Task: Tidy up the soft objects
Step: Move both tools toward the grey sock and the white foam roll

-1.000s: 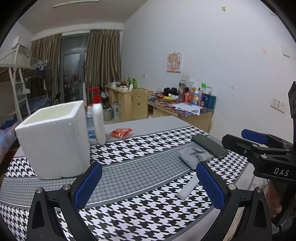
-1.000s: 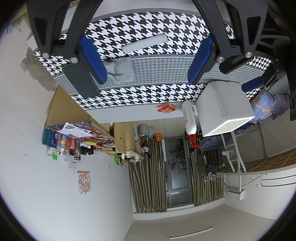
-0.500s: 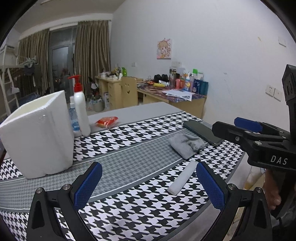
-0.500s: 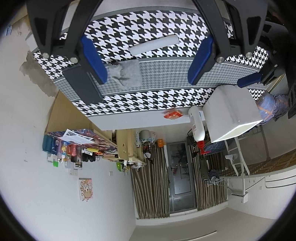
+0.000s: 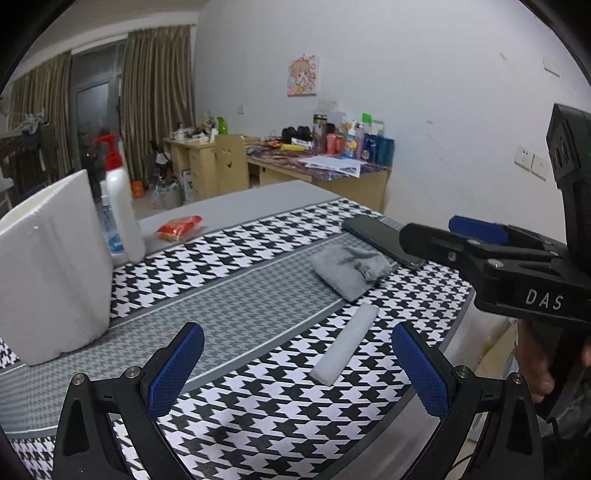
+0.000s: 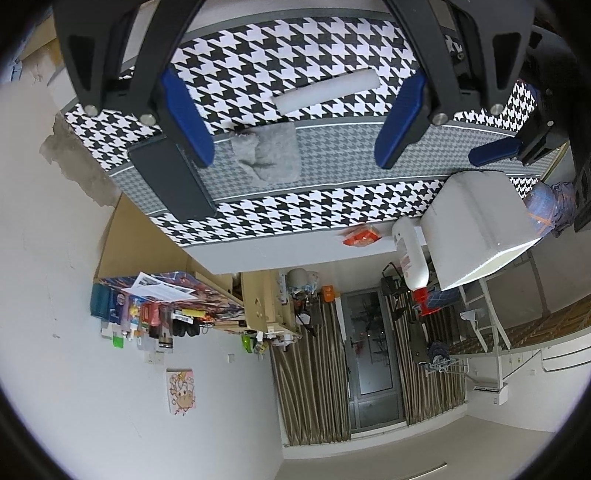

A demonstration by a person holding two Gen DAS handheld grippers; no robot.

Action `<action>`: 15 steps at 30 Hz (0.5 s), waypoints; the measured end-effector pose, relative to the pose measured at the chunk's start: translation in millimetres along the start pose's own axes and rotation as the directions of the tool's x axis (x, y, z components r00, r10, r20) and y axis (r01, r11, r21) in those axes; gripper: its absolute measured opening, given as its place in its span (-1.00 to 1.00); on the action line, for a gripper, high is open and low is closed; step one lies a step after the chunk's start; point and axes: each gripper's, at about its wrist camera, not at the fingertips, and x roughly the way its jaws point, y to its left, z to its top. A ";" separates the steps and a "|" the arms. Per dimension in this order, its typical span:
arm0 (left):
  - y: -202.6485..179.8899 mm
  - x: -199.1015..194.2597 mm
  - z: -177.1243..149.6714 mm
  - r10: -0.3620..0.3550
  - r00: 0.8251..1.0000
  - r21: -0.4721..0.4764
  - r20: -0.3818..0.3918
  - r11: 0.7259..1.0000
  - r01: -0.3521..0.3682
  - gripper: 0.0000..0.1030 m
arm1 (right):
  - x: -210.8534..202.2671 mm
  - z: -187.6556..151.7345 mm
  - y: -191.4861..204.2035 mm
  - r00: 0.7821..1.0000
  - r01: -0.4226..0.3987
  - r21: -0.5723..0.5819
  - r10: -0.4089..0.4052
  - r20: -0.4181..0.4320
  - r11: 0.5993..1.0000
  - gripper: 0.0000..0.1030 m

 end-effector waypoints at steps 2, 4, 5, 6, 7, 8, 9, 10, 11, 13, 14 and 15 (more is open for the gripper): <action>-1.7 5.3 -0.6 -0.014 1.000 0.003 -0.014 1.000 0.014 0.98 | 1.9 -0.6 -1.6 1.000 0.003 0.001 -0.003 -0.003 1.000 0.78; -3.1 9.8 -0.9 -0.023 0.999 0.005 -0.026 1.000 0.023 0.98 | 4.5 -0.9 -4.1 1.000 0.000 0.003 0.000 -0.008 1.000 0.78; -4.1 11.8 -1.1 -0.023 0.999 0.006 -0.029 1.000 0.024 0.98 | 6.3 -1.3 -5.4 1.000 0.001 0.002 -0.001 -0.012 1.000 0.78; -4.7 13.2 -1.0 -0.025 0.999 0.008 -0.031 1.000 0.025 0.98 | 7.5 -1.7 -6.3 1.000 0.002 0.003 -0.002 -0.014 1.000 0.78; -5.4 15.1 -0.8 -0.026 0.999 0.008 -0.035 1.000 0.027 0.98 | 8.8 -1.7 -8.4 1.000 0.003 0.005 -0.003 -0.018 1.000 0.78; -6.0 17.4 -0.5 -0.029 0.999 0.009 -0.040 1.000 0.030 0.98 | 10.1 -1.7 -9.7 1.000 0.001 0.008 -0.001 -0.021 1.000 0.78; -6.4 19.4 -0.3 -0.031 0.999 0.010 -0.043 0.999 0.032 0.98 | 11.2 -1.8 -10.7 1.000 0.000 0.009 0.000 -0.023 1.000 0.78; -7.5 22.3 -0.3 -0.032 0.998 0.013 -0.050 0.999 0.033 0.98 | 12.5 -1.8 -11.9 1.000 0.000 0.009 0.000 -0.026 1.000 0.78; -8.0 24.3 -0.2 -0.034 0.998 0.014 -0.055 0.999 0.035 0.98 | 13.8 -1.9 -13.3 1.000 0.002 0.008 -0.002 -0.029 1.000 0.78; -9.8 29.8 -0.7 -0.038 0.997 0.018 -0.073 0.999 0.039 0.98 | 15.1 -2.5 -14.6 0.999 0.003 0.006 -0.003 -0.033 1.000 0.78; -9.9 32.0 -0.9 -0.039 0.996 0.022 -0.081 0.999 0.041 0.98 | 16.0 -3.3 -15.0 0.999 0.003 0.005 -0.002 -0.035 1.000 0.78; -10.4 34.3 -0.8 -0.039 0.995 0.026 -0.088 0.999 0.042 0.98 | 16.9 -3.6 -15.6 0.999 0.003 0.005 -0.002 -0.037 1.000 0.78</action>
